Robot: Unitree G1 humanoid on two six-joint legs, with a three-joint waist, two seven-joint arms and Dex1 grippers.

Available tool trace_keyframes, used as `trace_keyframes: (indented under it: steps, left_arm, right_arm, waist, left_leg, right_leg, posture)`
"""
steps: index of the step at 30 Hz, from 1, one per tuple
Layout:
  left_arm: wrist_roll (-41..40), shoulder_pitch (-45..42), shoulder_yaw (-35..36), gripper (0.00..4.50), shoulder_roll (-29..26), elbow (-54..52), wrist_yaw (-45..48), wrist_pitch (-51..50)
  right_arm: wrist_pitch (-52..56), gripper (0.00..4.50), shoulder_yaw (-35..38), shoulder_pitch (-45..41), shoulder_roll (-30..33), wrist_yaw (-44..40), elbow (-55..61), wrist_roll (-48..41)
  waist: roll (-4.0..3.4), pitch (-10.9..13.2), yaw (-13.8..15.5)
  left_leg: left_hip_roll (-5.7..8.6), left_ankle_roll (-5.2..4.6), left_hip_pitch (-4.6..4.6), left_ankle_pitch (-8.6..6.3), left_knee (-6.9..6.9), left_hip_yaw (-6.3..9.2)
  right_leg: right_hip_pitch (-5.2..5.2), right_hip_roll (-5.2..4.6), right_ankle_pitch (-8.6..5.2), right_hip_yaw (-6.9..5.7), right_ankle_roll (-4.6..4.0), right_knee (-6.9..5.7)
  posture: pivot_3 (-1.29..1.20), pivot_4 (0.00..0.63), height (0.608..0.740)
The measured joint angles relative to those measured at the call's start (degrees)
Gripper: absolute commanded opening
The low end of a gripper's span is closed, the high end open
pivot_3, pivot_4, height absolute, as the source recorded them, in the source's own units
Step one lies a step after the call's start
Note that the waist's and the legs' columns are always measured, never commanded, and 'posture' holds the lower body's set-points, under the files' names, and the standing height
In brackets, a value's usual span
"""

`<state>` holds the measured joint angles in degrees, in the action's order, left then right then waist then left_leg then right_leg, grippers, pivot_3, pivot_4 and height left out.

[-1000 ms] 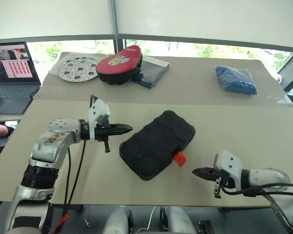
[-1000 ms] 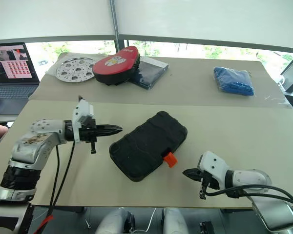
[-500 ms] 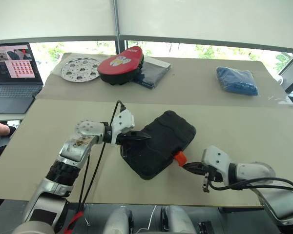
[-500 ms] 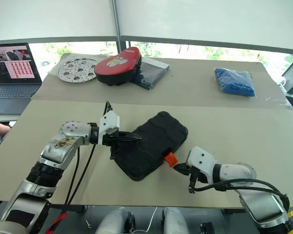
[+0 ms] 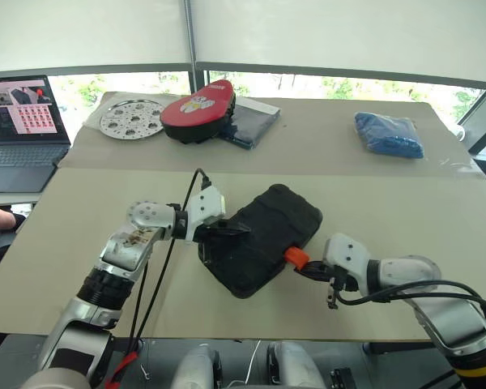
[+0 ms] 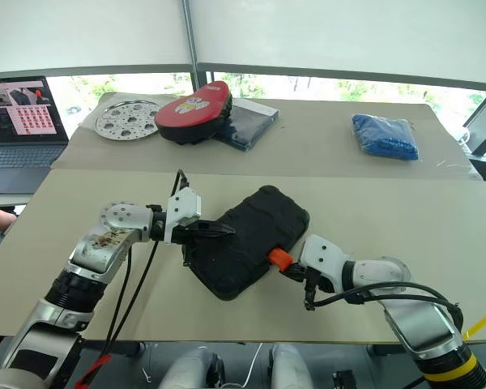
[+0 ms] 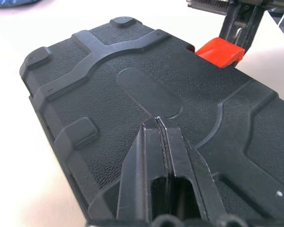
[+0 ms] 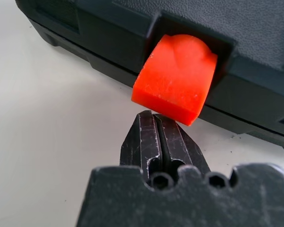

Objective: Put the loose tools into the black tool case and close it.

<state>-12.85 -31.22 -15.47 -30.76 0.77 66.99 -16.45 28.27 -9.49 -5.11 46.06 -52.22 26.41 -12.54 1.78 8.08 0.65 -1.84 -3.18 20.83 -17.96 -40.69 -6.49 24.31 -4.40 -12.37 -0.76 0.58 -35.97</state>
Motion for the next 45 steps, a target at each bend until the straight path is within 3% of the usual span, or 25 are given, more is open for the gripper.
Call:
trace_keyframes:
  steps: [8,13,34,45]
  left_arm:
    - [0.01,0.41,-0.34,0.0,0.28,-0.55,-0.12,-0.11]
    - [0.02,0.79,-0.13,0.0,-0.37,-0.49,-0.17,-0.11]
    - [0.0,0.94,0.3,0.0,-0.8,-1.24,-0.8,-1.18]
    - [0.01,0.94,0.36,0.0,-1.03,-0.93,-0.91,-1.28]
  right_arm:
    - [-0.72,0.04,10.13,8.12,2.86,-2.35,1.99,-4.44]
    - [-0.06,0.04,14.3,6.35,2.75,-3.46,5.02,-9.34]
    - [-4.04,0.04,4.9,1.57,1.61,-2.69,-1.08,-2.97]
    - [-5.06,0.04,1.76,-0.38,-3.42,-1.62,-4.37,-1.15]
  waist:
    - [-0.2,-0.13,0.11]
    - [-0.29,-0.2,-0.2]
    - [-0.35,-0.24,-0.12]
    - [-0.35,-0.24,-0.53]
  left_leg:
    - [0.02,-0.16,0.0,-0.09,-0.04,0.0]
    - [-0.01,-0.16,-0.14,-0.1,-0.03,-0.01]
    - [-0.01,-0.16,-0.11,-0.1,-0.02,-0.01]
    - [-0.04,-0.15,-0.1,-0.1,-0.02,-0.02]
  right_leg:
    - [-0.08,-0.04,-0.03,0.02,0.08,0.07]
    - [-0.16,-0.01,-0.03,0.05,0.08,0.05]
    - [-0.12,-0.01,-0.04,0.06,0.08,0.05]
    - [-0.07,0.01,-0.03,0.06,0.07,0.0]
  posture:
    - [0.0,0.15,0.74]
    - [0.0,0.15,0.74]
    - [0.0,0.15,0.74]
    - [0.0,0.15,0.74]
